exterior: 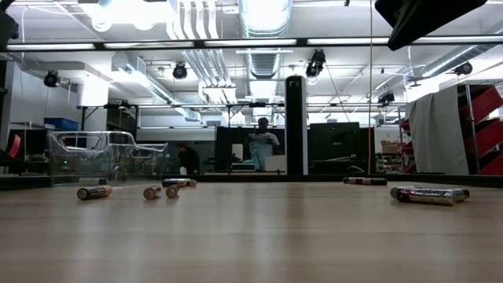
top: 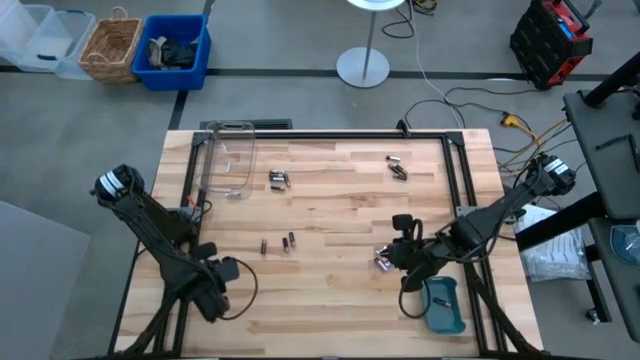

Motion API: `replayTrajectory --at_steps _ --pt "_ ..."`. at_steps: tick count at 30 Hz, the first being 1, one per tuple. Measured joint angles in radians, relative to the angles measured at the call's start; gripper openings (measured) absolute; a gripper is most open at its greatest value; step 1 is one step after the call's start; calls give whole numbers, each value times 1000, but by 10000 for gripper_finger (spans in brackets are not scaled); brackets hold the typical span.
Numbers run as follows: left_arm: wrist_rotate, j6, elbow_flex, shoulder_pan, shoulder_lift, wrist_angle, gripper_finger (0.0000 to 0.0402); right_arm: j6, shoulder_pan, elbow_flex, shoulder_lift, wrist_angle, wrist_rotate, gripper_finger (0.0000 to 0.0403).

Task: Sort batteries
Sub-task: Put the copper and black battery into the blue bin

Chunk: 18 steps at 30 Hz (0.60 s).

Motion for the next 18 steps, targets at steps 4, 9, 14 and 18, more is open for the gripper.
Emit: replayTrajectory --at_steps 4,9,14,18 --pt "2 -12 -26 -32 -2 44 104 0 0 -6 0 0 0 12" --pt "3 -38 -50 -60 2 42 104 0 0 -8 0 4 0 12" --pt "20 -52 -69 -61 2 44 104 -1 0 -8 0 7 0 12" --pt "23 -52 -71 -68 2 48 104 -2 0 -8 0 8 0 12"
